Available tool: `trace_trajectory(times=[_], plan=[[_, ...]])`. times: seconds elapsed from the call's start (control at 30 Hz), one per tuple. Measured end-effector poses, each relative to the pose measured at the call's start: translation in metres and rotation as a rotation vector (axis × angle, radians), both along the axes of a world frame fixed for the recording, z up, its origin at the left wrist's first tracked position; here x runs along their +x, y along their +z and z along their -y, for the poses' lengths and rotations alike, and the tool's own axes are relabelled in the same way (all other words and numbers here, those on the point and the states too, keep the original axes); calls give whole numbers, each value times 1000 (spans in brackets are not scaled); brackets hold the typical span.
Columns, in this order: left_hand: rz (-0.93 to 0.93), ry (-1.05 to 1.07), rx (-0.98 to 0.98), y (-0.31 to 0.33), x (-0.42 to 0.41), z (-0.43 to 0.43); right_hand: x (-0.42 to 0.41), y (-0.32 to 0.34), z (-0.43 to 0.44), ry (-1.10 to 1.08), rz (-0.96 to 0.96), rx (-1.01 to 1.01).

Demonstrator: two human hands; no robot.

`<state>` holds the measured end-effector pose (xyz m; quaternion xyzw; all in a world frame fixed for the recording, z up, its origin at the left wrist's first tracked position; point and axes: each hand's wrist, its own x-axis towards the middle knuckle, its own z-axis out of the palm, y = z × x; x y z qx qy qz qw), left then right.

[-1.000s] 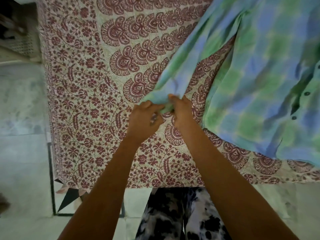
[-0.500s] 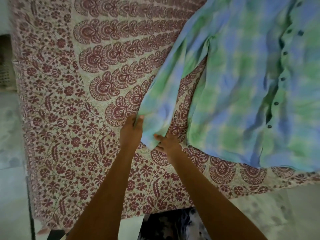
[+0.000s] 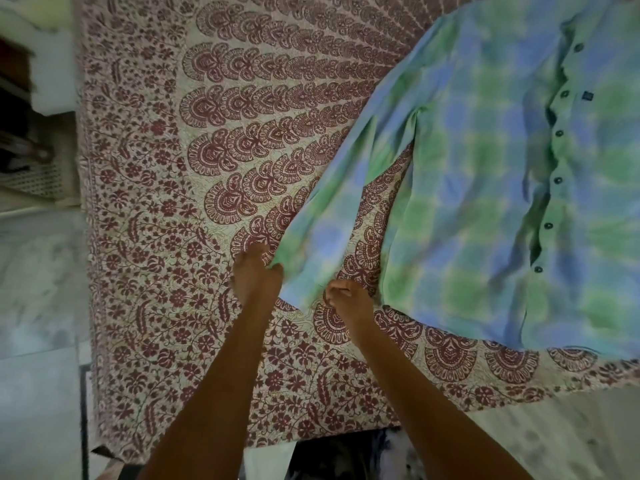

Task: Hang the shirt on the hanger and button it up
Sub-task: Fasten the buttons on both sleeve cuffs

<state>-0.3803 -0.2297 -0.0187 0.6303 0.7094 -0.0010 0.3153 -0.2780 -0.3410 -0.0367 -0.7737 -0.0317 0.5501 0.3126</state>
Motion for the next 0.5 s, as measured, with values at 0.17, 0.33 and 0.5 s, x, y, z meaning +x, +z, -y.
trace_trajectory(times=[0.17,0.33,0.5], plan=[[191,-92,23,57,25,7,31,65,-1,25,160,119],[294,-253,69,111,70,22,82,131,12,-53,316,175],[411,-373,84,153,136,31,146,188,31,-204,383,206]])
